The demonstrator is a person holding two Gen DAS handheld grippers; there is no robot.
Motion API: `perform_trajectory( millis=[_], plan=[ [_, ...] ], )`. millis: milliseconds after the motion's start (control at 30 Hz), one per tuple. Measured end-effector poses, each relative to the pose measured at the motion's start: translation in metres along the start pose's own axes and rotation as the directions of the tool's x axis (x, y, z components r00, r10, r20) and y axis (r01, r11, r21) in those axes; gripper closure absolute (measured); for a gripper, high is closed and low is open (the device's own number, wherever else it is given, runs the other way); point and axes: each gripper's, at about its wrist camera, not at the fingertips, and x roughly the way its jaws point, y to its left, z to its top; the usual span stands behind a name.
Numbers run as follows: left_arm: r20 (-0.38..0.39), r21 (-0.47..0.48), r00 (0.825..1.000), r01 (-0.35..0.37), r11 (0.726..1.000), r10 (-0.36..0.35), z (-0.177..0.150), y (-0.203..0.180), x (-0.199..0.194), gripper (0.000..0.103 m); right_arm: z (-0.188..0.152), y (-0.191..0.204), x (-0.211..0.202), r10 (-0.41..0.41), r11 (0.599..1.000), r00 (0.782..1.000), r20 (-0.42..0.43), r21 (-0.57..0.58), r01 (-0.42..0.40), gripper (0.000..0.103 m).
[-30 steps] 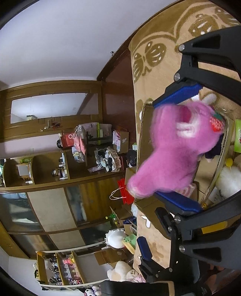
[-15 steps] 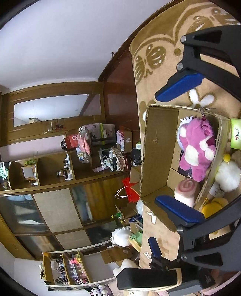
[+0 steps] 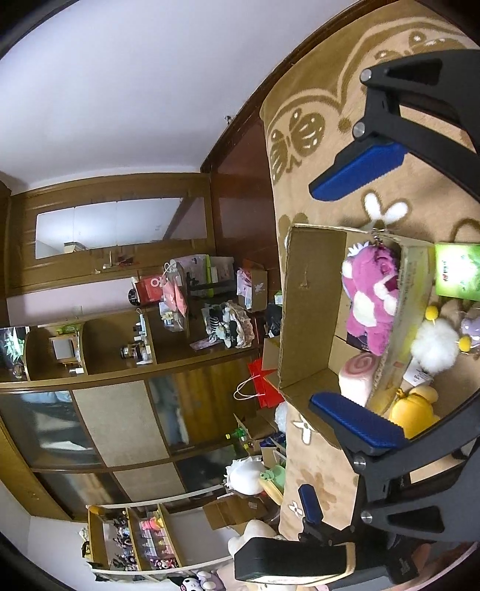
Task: Organize soft objects
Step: 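Grasp the yellow round plush with the left tool while the right tool grasps the white pompom keychain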
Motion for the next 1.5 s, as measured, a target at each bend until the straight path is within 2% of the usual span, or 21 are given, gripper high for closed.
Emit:
perform_trajectory(
  millis=[200, 467, 800, 1033, 1267, 1500],
  plan=[
    [-0.074, -0.024, 0.997, -0.021, 0.999, 0.019, -0.009, 0.010, -0.007, 0.005, -0.007, 0.004, -0.016, 0.010, 1.000, 1.000, -0.015, -0.011, -0.010, 0.000],
    [-0.149, -0.041, 0.989, 0.007, 0.999, -0.013, -0.015, 0.016, -0.010, 0.005, -0.022, 0.015, -0.025, -0.004, 0.999, 0.998, -0.066, -0.035, 0.002, 0.000],
    [-0.234, -0.083, 0.969, 0.063, 0.995, -0.081, -0.022, 0.019, 0.011, 0.005, -0.042, 0.032, -0.007, 0.016, 0.996, 0.993, -0.117, -0.089, -0.026, 0.000],
    [-0.301, -0.116, 0.946, 0.089, 0.989, -0.121, -0.024, 0.021, 0.039, 0.005, -0.061, 0.040, 0.019, 0.029, 0.992, 0.981, -0.193, -0.111, -0.051, 0.000],
    [-0.373, -0.138, 0.914, 0.115, 0.984, -0.159, -0.027, 0.018, 0.068, 0.005, -0.073, 0.039, 0.043, 0.050, 0.994, 0.962, -0.269, -0.079, -0.073, 0.000],
    [-0.432, -0.170, 0.878, 0.145, 0.975, -0.206, -0.033, 0.015, 0.086, 0.005, -0.081, 0.036, 0.060, 0.047, 0.995, 0.951, -0.307, -0.071, -0.072, 0.000]
  ],
)
